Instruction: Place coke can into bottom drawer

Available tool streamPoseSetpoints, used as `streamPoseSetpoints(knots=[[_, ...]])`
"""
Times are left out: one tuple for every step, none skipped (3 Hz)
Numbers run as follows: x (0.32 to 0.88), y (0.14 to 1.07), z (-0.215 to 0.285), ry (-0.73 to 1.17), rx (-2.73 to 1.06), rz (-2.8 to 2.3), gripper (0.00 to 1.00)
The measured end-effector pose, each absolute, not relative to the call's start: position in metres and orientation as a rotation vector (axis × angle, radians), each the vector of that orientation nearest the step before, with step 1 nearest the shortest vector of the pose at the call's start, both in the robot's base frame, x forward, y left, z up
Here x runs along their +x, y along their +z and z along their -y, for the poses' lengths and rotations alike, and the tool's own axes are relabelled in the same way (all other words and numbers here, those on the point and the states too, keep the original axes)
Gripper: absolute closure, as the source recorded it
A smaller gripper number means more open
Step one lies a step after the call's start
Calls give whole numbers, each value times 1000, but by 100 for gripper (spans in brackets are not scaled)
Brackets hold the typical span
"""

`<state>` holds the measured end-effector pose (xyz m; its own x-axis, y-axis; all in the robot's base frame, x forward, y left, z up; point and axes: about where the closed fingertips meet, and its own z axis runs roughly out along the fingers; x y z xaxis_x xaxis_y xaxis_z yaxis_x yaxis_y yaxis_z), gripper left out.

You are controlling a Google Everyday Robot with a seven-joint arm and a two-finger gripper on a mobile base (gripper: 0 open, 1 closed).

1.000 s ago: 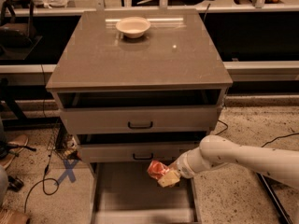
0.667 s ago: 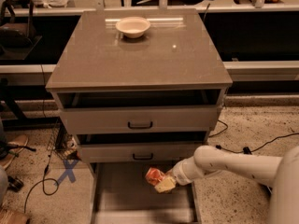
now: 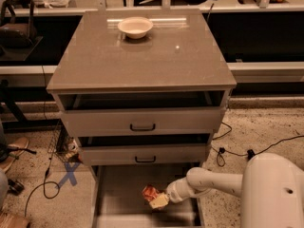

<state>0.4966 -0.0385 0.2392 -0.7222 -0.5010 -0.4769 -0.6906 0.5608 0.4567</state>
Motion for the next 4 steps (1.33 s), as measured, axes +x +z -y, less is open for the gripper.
streamPoseSetpoints(knots=[[493,193,9,941,-930,-2522,100],[497,161,-20,980,-863,-2517,82],[506,148,-40,1016,-827,-2485,59],[518,145,-53,1043,-804,-2444,28]])
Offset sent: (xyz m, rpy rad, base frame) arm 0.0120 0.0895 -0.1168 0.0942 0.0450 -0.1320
